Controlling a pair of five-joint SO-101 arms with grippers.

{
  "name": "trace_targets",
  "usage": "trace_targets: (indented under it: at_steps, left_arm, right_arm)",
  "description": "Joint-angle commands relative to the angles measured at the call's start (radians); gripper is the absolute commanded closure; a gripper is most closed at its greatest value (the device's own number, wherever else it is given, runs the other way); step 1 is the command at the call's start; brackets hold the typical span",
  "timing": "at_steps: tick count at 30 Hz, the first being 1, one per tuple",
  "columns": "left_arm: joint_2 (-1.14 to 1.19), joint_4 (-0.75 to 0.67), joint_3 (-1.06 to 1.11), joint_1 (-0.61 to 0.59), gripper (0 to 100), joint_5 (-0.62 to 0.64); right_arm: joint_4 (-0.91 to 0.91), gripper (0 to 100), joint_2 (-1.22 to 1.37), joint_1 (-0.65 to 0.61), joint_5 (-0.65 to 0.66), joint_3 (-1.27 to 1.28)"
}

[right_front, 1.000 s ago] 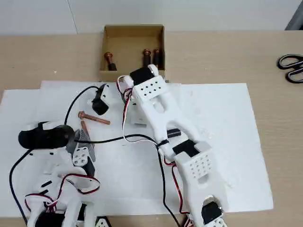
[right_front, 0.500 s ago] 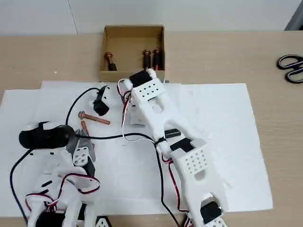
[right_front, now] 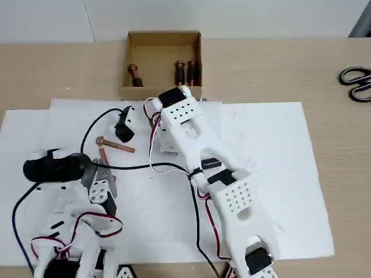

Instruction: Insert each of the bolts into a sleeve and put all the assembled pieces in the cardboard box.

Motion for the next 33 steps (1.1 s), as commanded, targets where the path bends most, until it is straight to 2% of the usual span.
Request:
trace_targets:
  at_steps: [1, 3, 10, 21, 33]
  left_arm:
    - [0.000, -0.005, -0.010, -0.006, 99, -0.003]
    - [0.000, -0.005, -0.008, -0.006, 99, -0.003]
    - [0.000, 0.000, -0.008, -0.006, 99, -0.003]
    - [0.000, 0.000, -0.008, -0.006, 99, -0.002]
    - [0.002, 0.000, -0.012, -0.006, 99, 0.000]
  right_arm:
    - [-0.027, 96.1, 0.016, -0.005, -0.021, 0.011]
    - [-0.050, 99.4, 0.016, -0.004, -0.066, 0.011]
    - [-0.050, 99.0, 0.002, 0.021, -0.135, 0.000]
    - [0.094, 99.1, -0.216, 0.090, -0.344, -0.147]
    - [0.151, 99.6, -0.358, 0.326, -0.678, -0.083]
